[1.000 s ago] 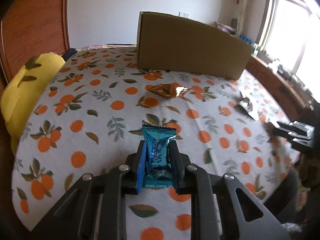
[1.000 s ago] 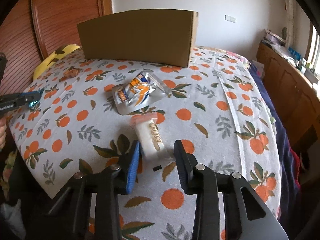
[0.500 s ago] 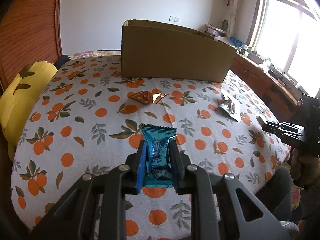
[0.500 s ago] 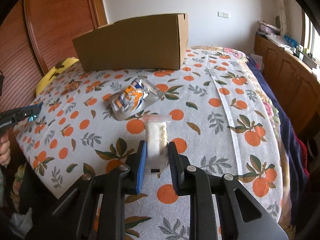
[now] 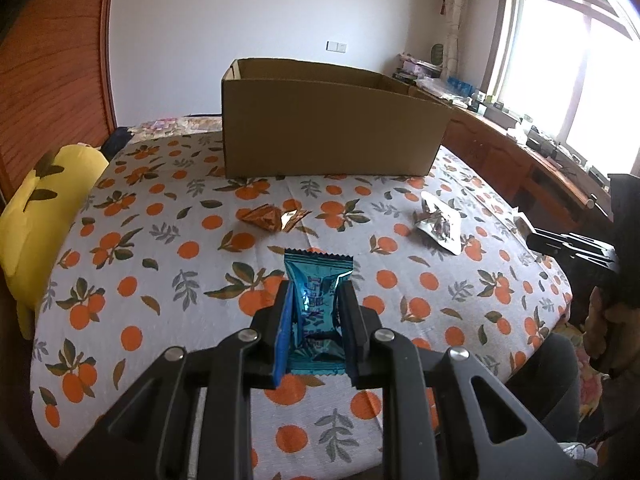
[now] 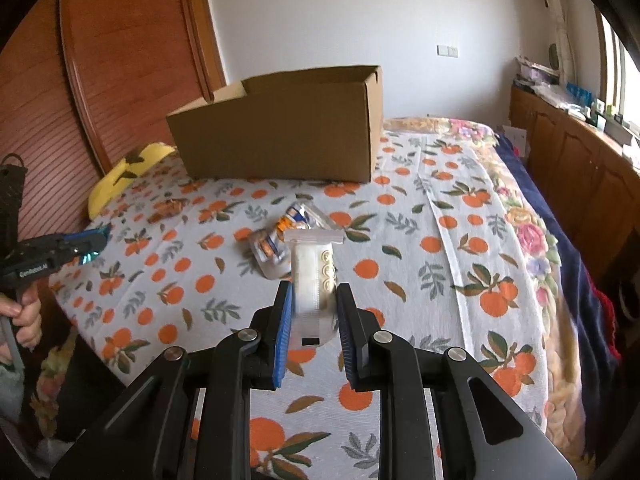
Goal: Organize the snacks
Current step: 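Lift and carry the teal candy and white bar over the box with both tools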
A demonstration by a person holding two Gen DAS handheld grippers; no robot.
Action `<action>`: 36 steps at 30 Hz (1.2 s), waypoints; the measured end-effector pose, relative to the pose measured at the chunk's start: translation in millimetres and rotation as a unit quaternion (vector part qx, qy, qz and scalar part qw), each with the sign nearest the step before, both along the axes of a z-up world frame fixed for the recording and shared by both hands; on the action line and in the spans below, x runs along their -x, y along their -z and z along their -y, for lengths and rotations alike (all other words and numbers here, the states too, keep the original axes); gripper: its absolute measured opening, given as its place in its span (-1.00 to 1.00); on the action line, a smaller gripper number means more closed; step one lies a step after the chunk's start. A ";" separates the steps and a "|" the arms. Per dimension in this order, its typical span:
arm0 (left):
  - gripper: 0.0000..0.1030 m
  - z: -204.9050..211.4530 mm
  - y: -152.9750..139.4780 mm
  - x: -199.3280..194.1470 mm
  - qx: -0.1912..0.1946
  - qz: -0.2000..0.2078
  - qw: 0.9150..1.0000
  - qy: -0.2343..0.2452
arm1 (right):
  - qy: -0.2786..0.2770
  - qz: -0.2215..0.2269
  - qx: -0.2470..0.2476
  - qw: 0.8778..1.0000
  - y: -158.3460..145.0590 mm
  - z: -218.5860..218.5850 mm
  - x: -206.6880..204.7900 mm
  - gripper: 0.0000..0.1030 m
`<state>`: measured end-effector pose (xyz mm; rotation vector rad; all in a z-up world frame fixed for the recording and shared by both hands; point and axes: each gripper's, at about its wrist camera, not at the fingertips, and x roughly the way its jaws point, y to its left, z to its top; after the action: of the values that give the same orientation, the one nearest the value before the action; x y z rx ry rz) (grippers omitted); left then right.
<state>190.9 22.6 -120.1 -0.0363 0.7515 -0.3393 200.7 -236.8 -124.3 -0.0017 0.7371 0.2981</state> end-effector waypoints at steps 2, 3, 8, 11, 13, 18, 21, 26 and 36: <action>-0.61 2.5 -4.5 -0.8 -0.001 0.004 1.000 0.002 | -0.002 0.005 -0.001 1.000 -4.4 -1.5 0.8 -0.61; -0.61 3.4 -6.2 -1.6 -0.001 0.005 1.000 0.002 | -0.003 0.008 -0.002 1.000 -6.9 -2.0 1.3 -0.61; -0.61 8.8 -21.3 -3.2 -0.003 0.023 1.000 0.008 | -0.006 0.013 -0.002 1.000 -15.4 -3.4 2.3 -0.61; -0.61 10.3 -29.0 -6.4 -0.003 0.032 0.999 0.010 | -0.011 0.018 -0.004 1.000 -18.8 -3.4 3.0 -0.61; -0.61 10.6 -32.8 -9.1 -0.003 0.037 0.999 0.009 | -0.013 0.020 -0.006 1.000 -20.5 -3.1 2.4 -0.61; -0.61 10.2 -37.4 -15.4 -0.004 0.042 0.999 0.009 | -0.017 0.027 -0.004 0.999 -25.1 -4.6 -0.2 -0.61; -0.61 10.8 -37.6 -20.9 -0.006 0.042 0.999 0.008 | -0.018 0.028 -0.001 0.999 -26.8 -6.3 -6.3 -0.61; -0.61 12.9 -36.1 -31.6 -0.009 0.040 0.999 0.009 | -0.020 0.025 0.002 0.999 -28.6 -9.1 -17.9 -0.61; -0.61 18.7 -25.9 -58.2 -0.003 0.032 0.999 0.017 | -0.026 0.016 -0.005 1.000 -22.9 -9.4 -37.3 -0.61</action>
<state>249.1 3.9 -94.1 -0.0066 0.6905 -0.3695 238.0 -227.5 -101.4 -0.0161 0.7036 0.3516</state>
